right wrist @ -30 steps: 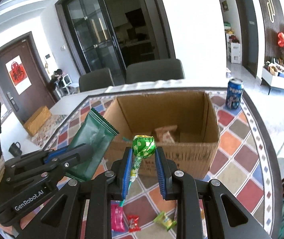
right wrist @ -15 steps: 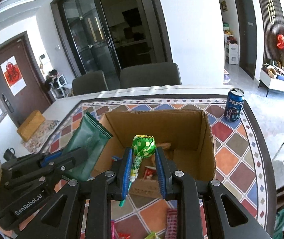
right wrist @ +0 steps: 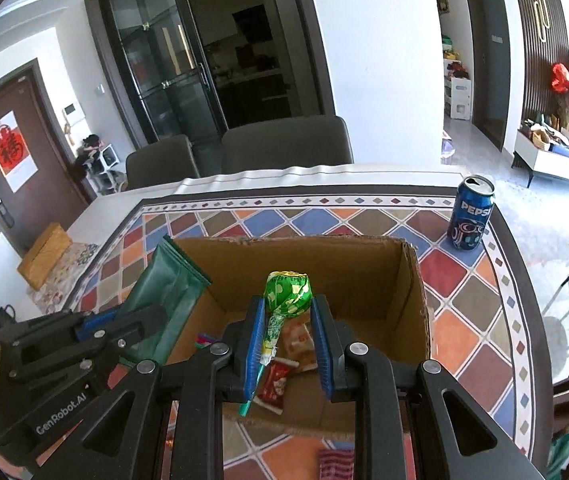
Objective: Organize snacks
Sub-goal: 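Carry the pouch and lollipop over the box and open both grippers, then withdraw both grippers from the box toward the pink bag and green-yellow packet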
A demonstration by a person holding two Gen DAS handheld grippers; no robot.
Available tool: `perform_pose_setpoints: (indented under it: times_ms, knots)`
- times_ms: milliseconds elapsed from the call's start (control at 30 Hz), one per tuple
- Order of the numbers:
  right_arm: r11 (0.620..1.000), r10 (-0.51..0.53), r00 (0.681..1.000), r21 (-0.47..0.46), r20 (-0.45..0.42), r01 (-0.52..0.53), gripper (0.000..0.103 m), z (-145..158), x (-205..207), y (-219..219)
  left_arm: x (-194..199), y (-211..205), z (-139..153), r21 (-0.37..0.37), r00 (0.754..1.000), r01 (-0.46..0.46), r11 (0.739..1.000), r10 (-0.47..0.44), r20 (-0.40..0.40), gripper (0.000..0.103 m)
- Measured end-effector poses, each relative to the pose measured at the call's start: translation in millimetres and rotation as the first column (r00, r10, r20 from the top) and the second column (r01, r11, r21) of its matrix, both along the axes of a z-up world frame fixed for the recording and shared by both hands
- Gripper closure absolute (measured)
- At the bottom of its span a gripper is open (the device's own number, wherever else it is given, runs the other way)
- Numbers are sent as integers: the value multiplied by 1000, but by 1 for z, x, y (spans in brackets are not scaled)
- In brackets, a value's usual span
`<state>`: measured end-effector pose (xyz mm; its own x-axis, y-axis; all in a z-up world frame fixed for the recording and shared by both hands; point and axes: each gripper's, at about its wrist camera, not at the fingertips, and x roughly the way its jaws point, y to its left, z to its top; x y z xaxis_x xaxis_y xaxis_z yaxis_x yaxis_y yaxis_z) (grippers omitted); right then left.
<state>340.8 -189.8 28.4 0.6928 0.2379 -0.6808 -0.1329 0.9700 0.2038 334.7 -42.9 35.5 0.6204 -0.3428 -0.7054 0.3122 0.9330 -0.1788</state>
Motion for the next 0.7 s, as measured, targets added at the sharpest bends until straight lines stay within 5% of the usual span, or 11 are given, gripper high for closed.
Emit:
perform_pose_setpoints:
  times_ms: [133, 700]
  knots:
    - [999, -5, 1000, -40, 5, 5, 61, 0, 2, 6, -3, 3, 1, 17, 1000, -19, 1000, 19, 10, 72]
    - [998, 53, 998, -33, 33, -52, 61, 0, -64, 9, -69, 10, 5, 79, 998, -56, 995, 54, 28, 61]
